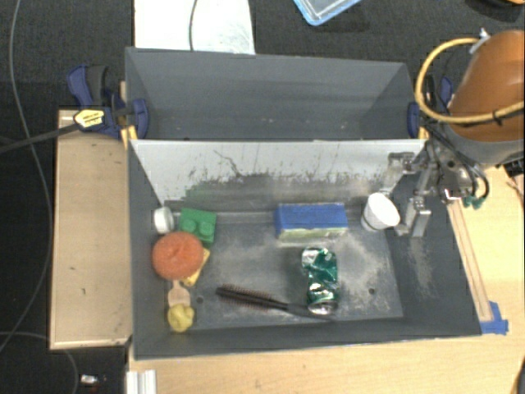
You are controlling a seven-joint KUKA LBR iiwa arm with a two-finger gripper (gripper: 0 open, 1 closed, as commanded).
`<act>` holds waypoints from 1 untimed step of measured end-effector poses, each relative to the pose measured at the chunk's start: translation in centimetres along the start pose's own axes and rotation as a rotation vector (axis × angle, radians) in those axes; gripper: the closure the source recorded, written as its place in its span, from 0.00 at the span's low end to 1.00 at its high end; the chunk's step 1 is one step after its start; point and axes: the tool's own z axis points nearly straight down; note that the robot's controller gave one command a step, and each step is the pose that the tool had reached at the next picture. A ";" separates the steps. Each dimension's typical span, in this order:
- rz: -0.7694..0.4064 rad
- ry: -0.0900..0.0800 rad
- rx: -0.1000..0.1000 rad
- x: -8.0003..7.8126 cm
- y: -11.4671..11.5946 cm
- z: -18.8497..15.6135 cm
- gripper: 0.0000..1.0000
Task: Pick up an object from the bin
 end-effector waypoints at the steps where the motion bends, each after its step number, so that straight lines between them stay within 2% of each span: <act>1: -0.003 -0.008 0.001 -0.1 0.1 -0.5 0.00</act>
Offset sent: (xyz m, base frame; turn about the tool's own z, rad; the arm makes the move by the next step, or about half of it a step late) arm 0.0045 0.0055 -0.0709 0.3131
